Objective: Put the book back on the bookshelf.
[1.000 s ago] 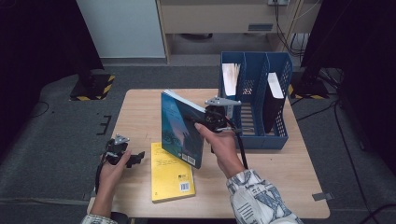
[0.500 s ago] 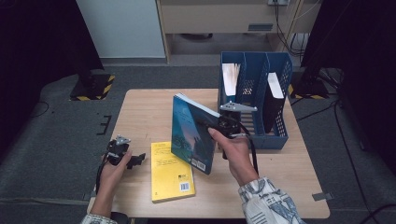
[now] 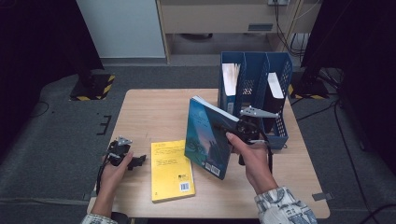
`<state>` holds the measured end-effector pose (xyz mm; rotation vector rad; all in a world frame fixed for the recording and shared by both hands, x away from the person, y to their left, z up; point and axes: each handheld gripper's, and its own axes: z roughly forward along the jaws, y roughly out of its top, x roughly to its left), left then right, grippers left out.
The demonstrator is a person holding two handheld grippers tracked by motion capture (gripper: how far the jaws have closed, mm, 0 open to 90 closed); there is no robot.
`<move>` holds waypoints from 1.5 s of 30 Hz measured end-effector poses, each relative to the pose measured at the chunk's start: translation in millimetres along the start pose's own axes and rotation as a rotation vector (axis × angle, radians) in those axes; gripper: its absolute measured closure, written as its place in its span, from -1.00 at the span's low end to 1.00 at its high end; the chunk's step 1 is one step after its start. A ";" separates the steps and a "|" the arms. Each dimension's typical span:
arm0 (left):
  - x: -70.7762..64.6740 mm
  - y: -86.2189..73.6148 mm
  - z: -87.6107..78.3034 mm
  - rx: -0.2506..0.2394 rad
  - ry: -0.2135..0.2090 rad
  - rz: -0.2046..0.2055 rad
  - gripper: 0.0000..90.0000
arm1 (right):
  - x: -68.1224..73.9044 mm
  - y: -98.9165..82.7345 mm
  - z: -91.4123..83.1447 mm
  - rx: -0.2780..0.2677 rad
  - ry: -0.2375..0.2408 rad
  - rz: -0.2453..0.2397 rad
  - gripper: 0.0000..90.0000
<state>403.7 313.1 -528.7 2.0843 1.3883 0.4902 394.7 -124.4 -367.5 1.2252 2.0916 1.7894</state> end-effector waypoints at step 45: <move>-0.7 -9.6 2.6 -0.067 0.024 0.003 -1.00 | -26.0 -3.6 -98.2 -0.064 -0.114 0.074 0.64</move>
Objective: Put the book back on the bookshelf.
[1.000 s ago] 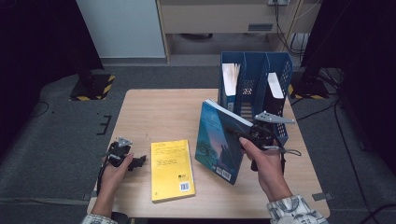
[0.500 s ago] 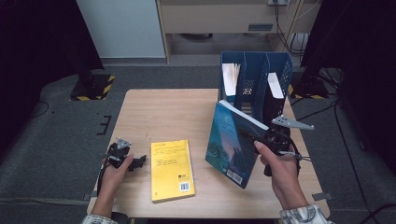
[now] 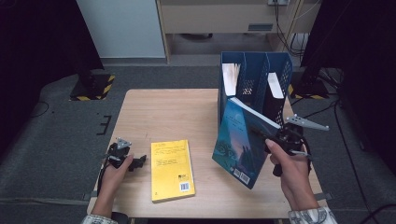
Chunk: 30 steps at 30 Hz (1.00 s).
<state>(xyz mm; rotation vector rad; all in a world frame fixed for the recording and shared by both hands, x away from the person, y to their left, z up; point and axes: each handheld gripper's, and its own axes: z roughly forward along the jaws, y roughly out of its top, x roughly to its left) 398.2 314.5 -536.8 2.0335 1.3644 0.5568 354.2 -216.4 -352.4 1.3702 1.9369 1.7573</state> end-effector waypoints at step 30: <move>-1.0 0.0 0.0 0.000 0.003 -0.004 -1.00 | -28.5 69.2 -22.2 -0.088 -0.053 0.089 0.63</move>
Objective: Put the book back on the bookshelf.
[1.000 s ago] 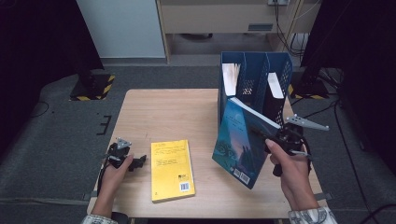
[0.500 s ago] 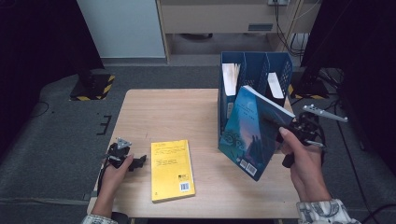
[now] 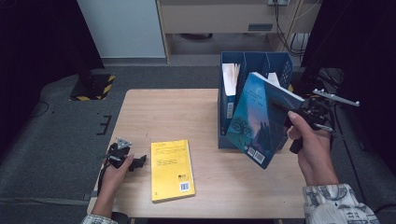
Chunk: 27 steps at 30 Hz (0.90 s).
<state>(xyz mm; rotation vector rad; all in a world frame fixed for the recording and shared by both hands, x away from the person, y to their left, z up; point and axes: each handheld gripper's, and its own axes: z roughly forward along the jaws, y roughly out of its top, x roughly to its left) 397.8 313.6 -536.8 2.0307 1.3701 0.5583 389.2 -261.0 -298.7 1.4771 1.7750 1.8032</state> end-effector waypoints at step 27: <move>-2.7 1.5 1.7 -0.003 -0.001 -0.001 -1.00 | -21.8 46.7 22.7 -0.001 -0.154 -0.016 0.63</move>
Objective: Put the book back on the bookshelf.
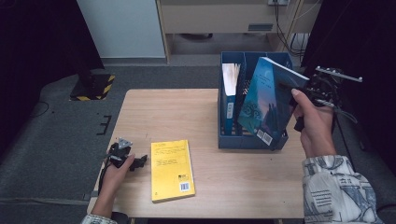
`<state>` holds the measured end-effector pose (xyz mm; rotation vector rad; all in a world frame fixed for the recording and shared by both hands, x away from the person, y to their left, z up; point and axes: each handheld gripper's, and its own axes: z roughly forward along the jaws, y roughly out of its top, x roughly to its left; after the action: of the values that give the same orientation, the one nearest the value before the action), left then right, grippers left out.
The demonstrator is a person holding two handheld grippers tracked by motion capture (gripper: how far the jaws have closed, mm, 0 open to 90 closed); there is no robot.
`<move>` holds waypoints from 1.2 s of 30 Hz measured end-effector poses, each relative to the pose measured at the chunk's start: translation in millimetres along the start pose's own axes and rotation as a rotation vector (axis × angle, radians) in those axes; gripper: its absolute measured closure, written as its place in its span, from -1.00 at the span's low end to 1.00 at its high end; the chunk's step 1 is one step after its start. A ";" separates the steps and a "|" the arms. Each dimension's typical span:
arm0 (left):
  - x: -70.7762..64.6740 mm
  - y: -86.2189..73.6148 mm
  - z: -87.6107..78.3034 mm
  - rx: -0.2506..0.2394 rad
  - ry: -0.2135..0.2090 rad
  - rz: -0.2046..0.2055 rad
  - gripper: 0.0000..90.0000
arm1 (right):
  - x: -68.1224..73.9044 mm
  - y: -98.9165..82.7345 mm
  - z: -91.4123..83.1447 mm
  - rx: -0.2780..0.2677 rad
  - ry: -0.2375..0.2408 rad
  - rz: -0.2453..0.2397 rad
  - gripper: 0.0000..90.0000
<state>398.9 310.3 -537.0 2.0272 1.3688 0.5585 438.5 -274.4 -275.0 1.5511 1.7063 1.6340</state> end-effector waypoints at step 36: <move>-2.3 1.2 1.2 -0.001 -0.010 0.008 -1.00 | -4.9 -1.7 45.3 0.026 -0.174 -0.061 0.64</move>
<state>399.6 307.5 -537.1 2.0335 1.3545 0.5514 476.0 -254.9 -292.1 1.5859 1.6719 1.4086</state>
